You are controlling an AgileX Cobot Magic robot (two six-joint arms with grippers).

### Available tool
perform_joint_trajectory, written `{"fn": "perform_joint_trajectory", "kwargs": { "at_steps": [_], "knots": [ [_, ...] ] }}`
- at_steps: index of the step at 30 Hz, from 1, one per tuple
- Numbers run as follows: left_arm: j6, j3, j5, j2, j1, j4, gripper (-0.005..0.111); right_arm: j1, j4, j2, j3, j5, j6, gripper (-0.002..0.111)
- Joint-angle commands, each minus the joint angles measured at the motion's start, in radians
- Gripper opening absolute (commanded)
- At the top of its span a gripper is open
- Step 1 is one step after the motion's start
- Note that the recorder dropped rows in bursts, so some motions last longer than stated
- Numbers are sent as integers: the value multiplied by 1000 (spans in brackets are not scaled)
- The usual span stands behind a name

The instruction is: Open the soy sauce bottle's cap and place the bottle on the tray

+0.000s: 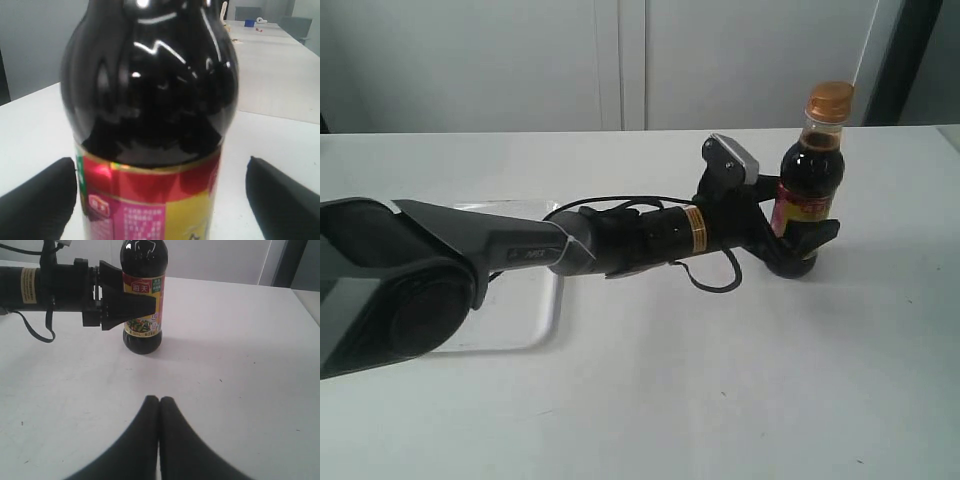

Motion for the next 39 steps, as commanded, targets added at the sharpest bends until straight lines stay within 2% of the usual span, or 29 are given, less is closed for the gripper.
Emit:
{"fn": "perform_joint_trajectory", "kwargs": {
  "at_steps": [1,11,15,17,20,24,34,39],
  "knots": [
    [-13,-38,-15,9,-5,-8,91,-3,-3,-5,4,-2,1,0],
    [-37,-97,2,47,-20,-6,90,-3,-3,-5,4,-2,1,0],
    [-35,-97,3,47,-20,0,79,-3,-3,-5,4,-2,1,0],
    [-35,-97,5,47,-20,6,70,-3,-3,-5,4,-2,1,0],
    [-37,-97,8,47,-20,20,47,-3,-3,-5,4,-2,1,0],
    [-17,-97,22,47,-20,31,1,-3,-3,-5,4,-2,1,0],
    [-9,-97,38,47,-20,37,0,-3,-21,-5,4,-51,-59,0],
    [-24,-97,62,47,-20,46,0,-3,-9,-5,4,-240,-59,0]
  ]
}}
